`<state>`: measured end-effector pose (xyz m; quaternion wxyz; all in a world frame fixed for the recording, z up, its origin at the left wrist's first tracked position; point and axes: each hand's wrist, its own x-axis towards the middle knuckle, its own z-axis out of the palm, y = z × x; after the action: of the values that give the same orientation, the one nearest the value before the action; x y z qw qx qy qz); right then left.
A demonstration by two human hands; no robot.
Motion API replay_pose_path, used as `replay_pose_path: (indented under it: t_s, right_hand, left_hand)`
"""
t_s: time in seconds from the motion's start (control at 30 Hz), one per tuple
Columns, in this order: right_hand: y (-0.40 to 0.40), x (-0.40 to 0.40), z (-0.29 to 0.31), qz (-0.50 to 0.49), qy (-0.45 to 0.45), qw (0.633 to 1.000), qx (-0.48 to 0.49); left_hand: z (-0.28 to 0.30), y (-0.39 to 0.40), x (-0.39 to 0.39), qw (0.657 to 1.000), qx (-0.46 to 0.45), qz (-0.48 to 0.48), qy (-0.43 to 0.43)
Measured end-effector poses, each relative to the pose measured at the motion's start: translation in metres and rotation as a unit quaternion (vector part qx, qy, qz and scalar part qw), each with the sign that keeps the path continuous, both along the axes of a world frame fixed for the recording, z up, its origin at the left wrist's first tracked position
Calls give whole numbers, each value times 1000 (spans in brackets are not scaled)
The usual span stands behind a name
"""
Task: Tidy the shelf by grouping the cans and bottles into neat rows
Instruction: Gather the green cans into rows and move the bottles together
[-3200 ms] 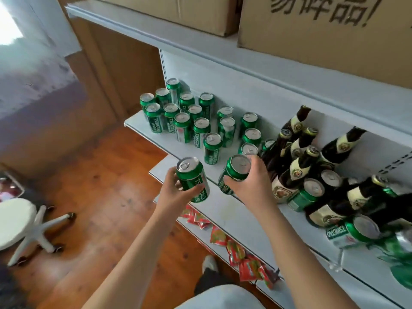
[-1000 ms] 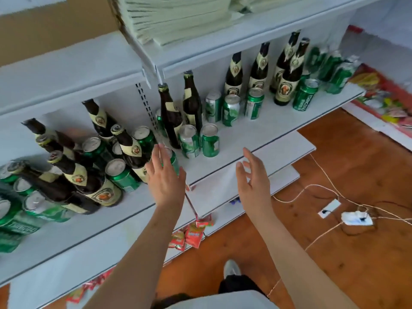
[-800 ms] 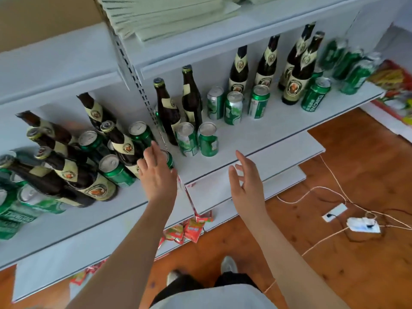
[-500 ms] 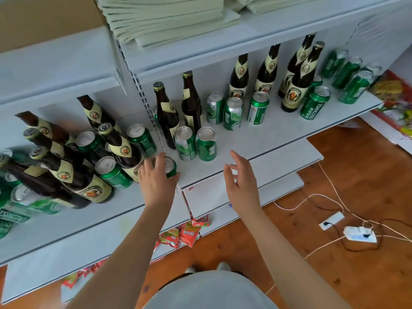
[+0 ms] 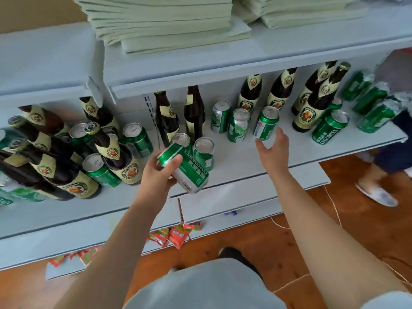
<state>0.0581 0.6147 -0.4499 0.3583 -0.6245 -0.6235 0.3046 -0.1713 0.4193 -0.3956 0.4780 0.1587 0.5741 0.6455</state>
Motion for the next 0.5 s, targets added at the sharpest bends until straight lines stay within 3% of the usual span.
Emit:
replay_pose_path:
  t_s: [0.13, 0.27, 0.5]
  right_hand:
    - [57, 6, -13, 6, 9, 999, -39]
    - [98, 9, -21, 52, 50, 997, -25]
    - [74, 28, -7, 107, 50, 993, -18]
  left_hand:
    - [-6, 10, 27, 999, -17, -4, -50]
    - [-14, 15, 49, 992, -58, 53, -101]
    - [-22, 0, 72, 984, -60, 99, -138]
